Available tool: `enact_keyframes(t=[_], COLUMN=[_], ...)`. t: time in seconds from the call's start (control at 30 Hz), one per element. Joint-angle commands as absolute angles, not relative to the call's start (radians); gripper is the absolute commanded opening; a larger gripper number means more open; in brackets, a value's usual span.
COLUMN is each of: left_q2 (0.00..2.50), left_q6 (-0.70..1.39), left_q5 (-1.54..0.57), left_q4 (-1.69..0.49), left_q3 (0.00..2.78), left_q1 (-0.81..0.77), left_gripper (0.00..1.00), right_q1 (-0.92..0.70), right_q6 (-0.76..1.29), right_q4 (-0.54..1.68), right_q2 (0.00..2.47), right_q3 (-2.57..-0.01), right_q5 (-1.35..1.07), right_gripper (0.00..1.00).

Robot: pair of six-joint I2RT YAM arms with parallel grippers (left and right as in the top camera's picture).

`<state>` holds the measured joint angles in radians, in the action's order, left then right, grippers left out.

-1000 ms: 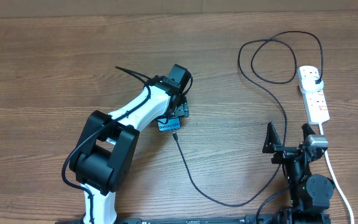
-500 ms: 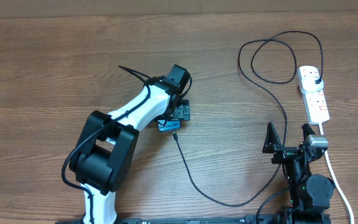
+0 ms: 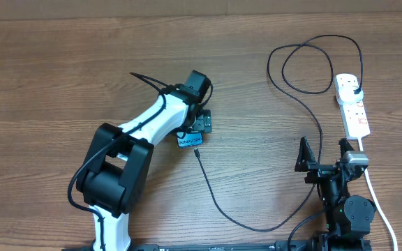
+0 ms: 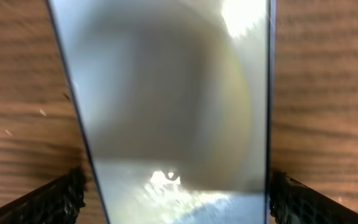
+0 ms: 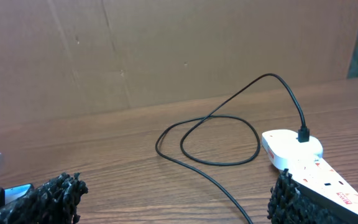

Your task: Plug charger to phone and switch on socket

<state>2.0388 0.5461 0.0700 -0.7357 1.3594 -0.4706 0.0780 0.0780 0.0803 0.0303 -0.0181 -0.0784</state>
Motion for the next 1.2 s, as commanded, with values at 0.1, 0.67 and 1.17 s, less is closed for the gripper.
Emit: enact_keyframes(t=[0.1,0.67,1.17], left_q2=[2.106,2.106,2.106], left_q6=[0.523,0.519,0.519], left_q5=[-0.005,-0.052,-0.046], left_q4=[-0.732,-0.748,-0.748], left_q3=[1.328,1.328,1.328], left_q1=[-0.430,-0.433,-0.433], left_gripper=[1.00,1.00,1.00], right_q1=[0.081,0.081,0.081], right_q6=[0.081,0.081,0.081], right_q4=[0.077,0.077,0.077], right_q2=[0.032,0.033,0.033], right_q3=[-0.008,-0.008,-0.008], right_q5=[-0.076,-0.077,-0.077], right_gripper=[1.00,1.00,1.00])
